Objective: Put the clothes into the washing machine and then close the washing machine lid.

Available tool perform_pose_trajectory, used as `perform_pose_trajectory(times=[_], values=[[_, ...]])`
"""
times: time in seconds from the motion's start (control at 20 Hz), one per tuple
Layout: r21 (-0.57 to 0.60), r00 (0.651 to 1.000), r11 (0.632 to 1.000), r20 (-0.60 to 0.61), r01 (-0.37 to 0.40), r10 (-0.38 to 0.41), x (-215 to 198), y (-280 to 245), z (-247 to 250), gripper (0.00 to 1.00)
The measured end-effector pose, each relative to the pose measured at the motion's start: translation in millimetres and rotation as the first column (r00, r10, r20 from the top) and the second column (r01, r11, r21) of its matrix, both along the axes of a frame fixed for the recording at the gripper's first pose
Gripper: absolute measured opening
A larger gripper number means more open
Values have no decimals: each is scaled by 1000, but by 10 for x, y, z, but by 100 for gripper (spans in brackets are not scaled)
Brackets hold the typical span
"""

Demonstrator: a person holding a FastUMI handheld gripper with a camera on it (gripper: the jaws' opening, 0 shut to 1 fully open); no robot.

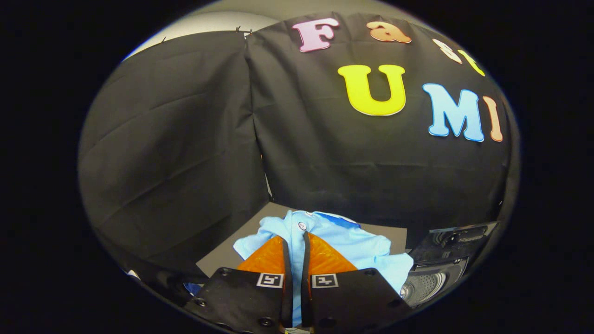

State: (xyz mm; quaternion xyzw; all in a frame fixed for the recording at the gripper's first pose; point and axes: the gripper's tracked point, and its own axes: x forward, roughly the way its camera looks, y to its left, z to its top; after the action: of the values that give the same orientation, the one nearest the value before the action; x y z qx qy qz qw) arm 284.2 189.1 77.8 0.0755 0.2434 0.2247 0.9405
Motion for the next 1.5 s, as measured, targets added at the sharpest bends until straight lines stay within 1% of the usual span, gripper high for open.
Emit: perform_pose_trajectory(times=[0.3,0.45,0.6,0.8,1.0,1.3,1.5], values=[[80,996,997,85,5,-12,55,-197,643,8],[83,991,996,131,21,-32,50,-394,899,8],[80,983,996,172,44,-58,60,-672,1032,8],[77,974,991,188,112,-124,46,-1187,1037,8],[67,958,979,199,195,-205,8,-1833,998,8],[68,921,945,210,321,-328,-107,-2791,895,8],[62,902,921,185,385,-389,-214,-3252,736,8]])
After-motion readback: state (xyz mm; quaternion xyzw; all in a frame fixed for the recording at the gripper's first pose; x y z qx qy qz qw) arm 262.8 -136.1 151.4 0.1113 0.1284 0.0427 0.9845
